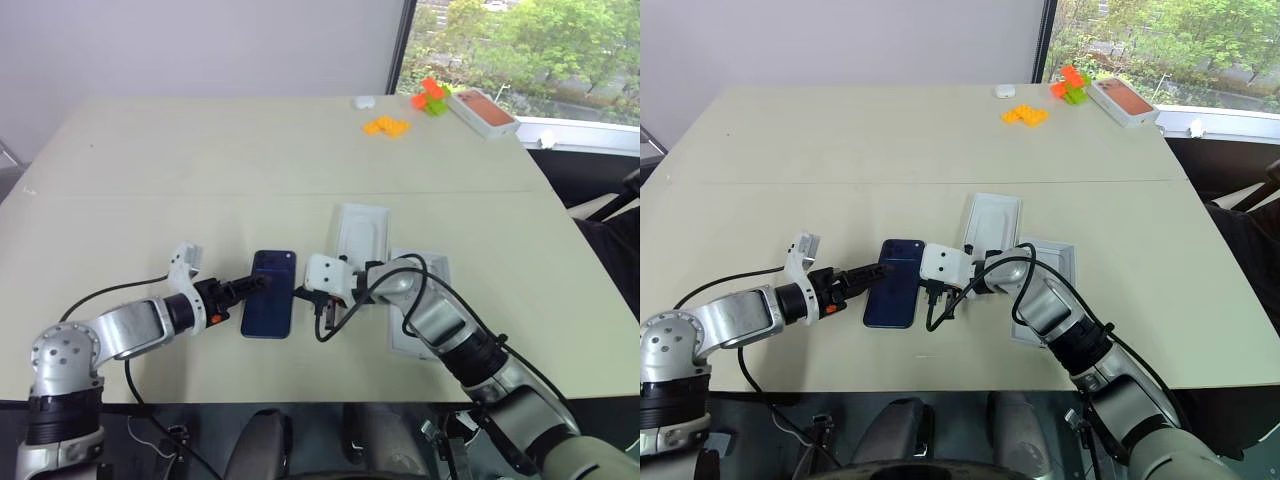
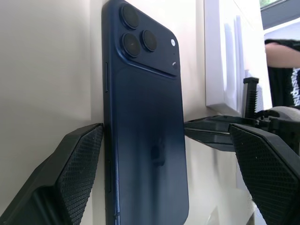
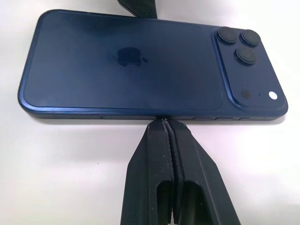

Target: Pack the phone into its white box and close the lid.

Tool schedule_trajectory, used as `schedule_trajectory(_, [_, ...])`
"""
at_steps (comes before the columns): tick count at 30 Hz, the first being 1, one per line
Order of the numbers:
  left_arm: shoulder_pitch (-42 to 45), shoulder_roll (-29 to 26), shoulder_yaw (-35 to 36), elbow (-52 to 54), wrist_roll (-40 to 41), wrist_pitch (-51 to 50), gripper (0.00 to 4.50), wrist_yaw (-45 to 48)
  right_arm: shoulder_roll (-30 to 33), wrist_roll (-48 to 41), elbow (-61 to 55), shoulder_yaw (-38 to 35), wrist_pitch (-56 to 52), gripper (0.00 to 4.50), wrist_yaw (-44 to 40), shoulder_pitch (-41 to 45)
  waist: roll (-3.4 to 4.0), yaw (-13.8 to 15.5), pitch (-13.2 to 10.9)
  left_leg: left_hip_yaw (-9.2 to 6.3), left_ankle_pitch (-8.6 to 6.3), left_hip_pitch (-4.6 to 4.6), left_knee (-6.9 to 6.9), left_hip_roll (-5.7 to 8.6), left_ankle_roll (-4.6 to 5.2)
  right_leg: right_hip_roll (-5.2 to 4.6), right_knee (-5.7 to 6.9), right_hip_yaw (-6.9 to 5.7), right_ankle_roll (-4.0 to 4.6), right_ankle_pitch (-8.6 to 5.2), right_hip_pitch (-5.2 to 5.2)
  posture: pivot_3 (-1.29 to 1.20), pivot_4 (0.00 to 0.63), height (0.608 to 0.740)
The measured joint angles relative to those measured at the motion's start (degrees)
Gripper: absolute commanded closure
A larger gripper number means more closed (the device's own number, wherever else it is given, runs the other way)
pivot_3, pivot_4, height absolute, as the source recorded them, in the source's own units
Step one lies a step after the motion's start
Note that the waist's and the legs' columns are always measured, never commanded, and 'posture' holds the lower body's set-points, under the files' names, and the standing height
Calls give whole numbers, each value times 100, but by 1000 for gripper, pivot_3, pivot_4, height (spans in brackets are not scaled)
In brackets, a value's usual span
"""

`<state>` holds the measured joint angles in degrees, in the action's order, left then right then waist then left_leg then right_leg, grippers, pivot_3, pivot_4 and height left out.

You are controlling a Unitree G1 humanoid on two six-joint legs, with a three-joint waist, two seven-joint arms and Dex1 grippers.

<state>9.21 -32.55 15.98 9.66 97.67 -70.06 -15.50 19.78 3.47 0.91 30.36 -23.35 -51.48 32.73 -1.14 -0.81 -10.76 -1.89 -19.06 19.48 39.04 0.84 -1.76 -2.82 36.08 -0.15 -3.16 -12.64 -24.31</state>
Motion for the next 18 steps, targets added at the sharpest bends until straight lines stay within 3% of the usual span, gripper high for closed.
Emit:
schedule_trajectory(8, [-115, -135, -621, 117, 659, 214, 0, 16, -247, 146, 114, 57, 66, 4436, 75, 17, 2, 17, 0, -1, -2, 10, -2, 9, 3, -9, -10, 0, 2, -2, -4, 0, 150, 740])
schedule_trajectory(18, [-131, -369, -848, 97, 717, 458, 0, 113, -259, 191, 160, 56, 78, 4436, 57, 50, 3, 2, -1, -2, -2, 10, -4, 7, 3, -5, -10, 0, 2, -5, -5, 0, 150, 740])
